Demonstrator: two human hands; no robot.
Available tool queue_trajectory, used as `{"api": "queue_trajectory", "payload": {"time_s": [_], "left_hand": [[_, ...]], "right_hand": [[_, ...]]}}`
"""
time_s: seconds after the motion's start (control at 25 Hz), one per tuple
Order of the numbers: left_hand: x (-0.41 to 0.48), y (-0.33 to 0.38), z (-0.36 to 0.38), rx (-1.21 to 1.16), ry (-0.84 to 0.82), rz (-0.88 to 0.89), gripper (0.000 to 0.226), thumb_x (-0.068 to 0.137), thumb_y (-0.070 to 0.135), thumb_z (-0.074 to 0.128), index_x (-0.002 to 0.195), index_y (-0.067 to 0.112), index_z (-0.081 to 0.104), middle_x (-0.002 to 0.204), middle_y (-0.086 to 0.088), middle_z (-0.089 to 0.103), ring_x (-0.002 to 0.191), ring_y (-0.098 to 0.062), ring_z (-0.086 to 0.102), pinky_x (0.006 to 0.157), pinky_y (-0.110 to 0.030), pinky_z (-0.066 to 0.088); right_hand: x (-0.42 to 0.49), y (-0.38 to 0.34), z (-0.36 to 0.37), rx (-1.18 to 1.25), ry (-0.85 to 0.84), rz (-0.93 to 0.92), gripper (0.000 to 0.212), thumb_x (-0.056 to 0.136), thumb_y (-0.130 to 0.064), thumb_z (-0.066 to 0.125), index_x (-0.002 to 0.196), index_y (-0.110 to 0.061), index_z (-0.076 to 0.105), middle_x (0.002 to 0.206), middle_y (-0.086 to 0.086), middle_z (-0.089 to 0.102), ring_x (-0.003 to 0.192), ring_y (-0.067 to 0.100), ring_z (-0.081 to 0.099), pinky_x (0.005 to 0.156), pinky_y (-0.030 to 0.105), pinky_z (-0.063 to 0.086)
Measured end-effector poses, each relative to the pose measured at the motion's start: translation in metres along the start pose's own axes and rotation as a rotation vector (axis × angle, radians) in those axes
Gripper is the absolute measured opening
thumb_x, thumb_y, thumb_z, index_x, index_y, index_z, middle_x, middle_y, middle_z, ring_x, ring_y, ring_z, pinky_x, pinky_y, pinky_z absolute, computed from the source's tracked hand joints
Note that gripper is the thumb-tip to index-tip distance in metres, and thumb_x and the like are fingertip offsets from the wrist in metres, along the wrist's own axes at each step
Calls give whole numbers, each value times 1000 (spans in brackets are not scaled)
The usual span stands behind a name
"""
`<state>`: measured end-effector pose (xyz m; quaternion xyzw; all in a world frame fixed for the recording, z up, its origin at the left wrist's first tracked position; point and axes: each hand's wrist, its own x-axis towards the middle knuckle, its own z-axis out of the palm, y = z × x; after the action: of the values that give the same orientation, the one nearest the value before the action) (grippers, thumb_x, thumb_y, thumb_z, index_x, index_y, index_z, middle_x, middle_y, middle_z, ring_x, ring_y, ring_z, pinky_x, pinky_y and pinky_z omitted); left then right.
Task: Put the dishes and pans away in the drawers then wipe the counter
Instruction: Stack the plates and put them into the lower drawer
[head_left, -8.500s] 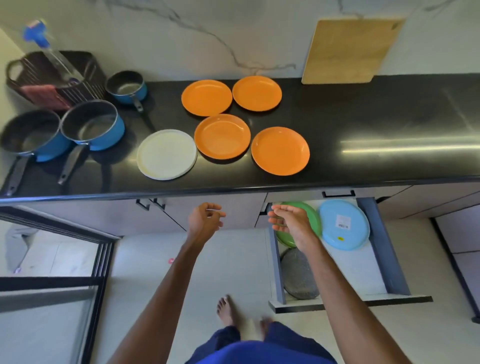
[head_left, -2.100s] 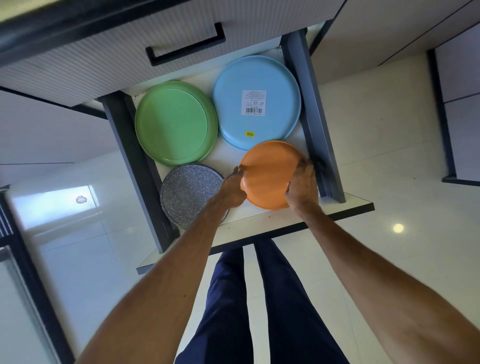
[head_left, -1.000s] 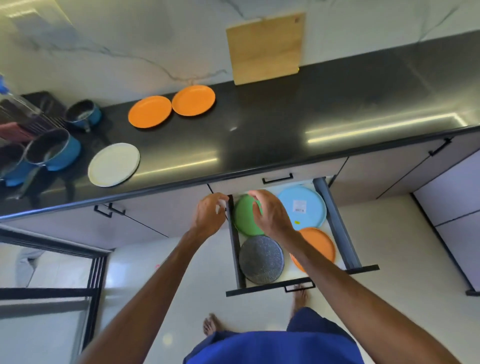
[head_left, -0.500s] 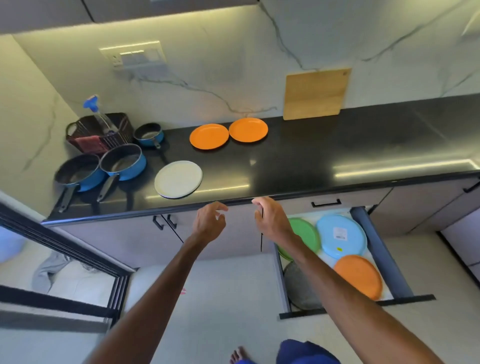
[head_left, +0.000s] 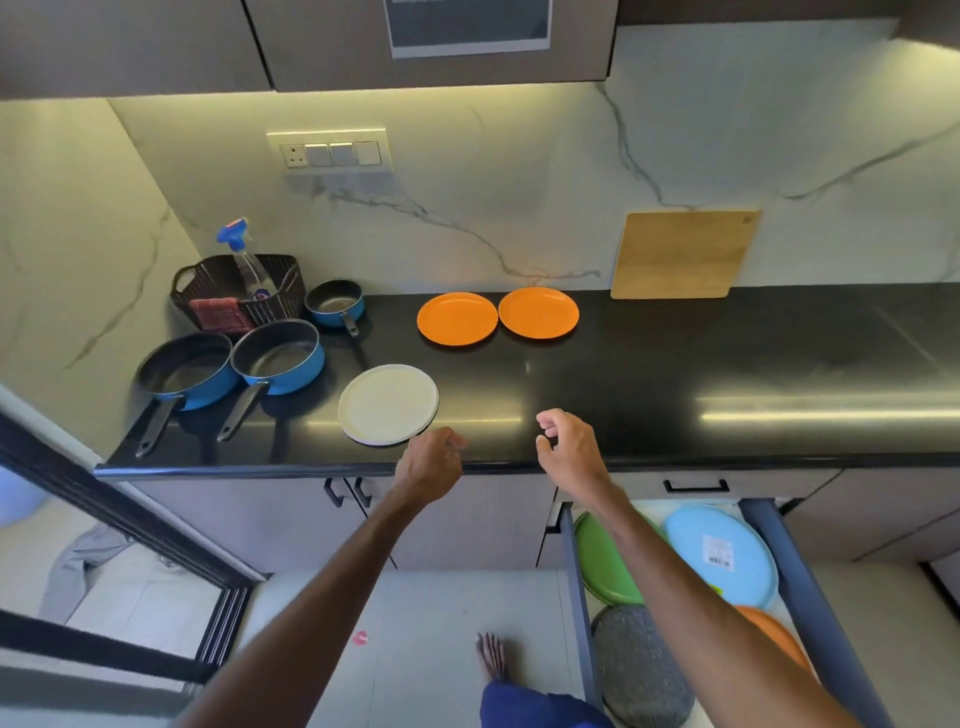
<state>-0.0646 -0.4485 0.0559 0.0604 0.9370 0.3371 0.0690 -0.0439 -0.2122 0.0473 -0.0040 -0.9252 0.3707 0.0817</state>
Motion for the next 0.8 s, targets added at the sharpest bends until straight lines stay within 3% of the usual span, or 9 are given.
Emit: {"api": "queue_trajectory", "payload": {"time_s": [0.12,0.24,0.4,0.52,0.68,0.8], "left_hand": [[53,-3,-1,28,-16,-32,31,94,2,52,119,10,69,118,-4,65,98,-22,67,80,-35,58],[117,-12,5,43,-27,-69,32,93,7,54,121,13,68,128,-6,65,112,-24,62,90,-39,55],[189,-21,21,97,-52,-161,40,88,9,53,126,14,63,133,-7,63,116,-25,60,96,-40,53],[236,-26,36,165,-72,-208,45,88,7,53,133,10,56,137,-9,58,122,-29,56,100,-39,49],[297,-36,53,302,-165,-141,41,90,6,53,131,2,48,140,-16,46,129,-32,46,103,-39,43],[340,-50,69,421,-219,-28,57,92,11,58,142,-5,37,152,-23,33,141,-36,34,115,-41,34]], "right_hand": [[43,21,12,6,-25,63,35,96,-6,66,130,-7,62,123,6,66,111,15,63,99,27,54],[97,45,22,25,-69,151,38,96,-7,67,133,-8,58,125,7,64,112,15,63,99,29,55],[159,69,42,11,-118,261,42,96,-8,67,137,-7,55,128,9,63,114,17,63,97,27,54],[206,90,61,-20,-174,309,48,96,-10,68,141,-8,51,137,10,59,126,22,58,105,34,52],[270,116,80,-175,-223,312,62,96,-12,68,151,-5,41,155,12,43,146,27,39,119,38,38],[315,133,93,-292,-283,260,73,97,-15,67,157,0,27,168,16,18,157,31,15,126,41,21]]}}
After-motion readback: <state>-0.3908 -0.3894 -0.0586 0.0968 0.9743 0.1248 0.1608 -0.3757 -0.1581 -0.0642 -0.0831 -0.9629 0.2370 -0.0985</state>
